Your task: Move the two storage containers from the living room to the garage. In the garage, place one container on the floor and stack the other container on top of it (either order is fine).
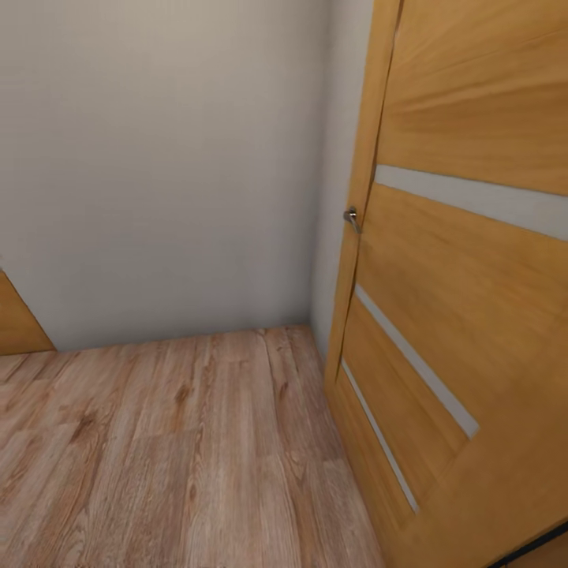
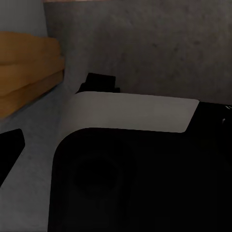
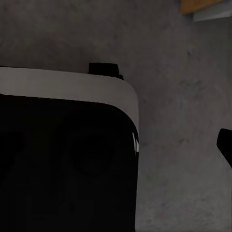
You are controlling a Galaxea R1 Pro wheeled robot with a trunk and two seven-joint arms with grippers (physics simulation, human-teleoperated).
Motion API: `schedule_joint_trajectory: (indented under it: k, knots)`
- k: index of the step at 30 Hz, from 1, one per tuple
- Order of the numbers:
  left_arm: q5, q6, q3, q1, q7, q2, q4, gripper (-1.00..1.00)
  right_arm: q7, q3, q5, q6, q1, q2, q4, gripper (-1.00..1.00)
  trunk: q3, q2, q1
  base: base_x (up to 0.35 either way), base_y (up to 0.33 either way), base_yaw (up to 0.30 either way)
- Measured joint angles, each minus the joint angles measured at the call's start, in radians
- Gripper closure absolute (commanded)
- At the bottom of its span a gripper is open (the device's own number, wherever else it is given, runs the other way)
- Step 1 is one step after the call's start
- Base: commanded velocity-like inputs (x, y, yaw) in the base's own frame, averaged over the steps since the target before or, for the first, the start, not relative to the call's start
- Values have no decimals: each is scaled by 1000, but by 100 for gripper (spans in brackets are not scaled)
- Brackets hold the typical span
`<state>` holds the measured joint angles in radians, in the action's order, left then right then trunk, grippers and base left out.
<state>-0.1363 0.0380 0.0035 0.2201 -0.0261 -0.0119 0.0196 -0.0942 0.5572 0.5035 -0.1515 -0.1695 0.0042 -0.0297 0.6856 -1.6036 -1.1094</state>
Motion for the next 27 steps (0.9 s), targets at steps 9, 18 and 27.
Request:
schedule_joint_trajectory:
  k: [9,18,27]
  knots:
    - [1,0,-2,0,1,0,0,-100,0,0,-1,0,0,0,0,-100,0,0,0,0,-83,48]
    - [3,0,-4,0,1,0,0,-100,0,0,-1,0,0,0,0,-100,0,0,0,0,-258,1]
    - [1,0,-2,0,0,0,0,-100,1,0,-1,0,0,0,0,-100,0,0,0,0,-46,144]
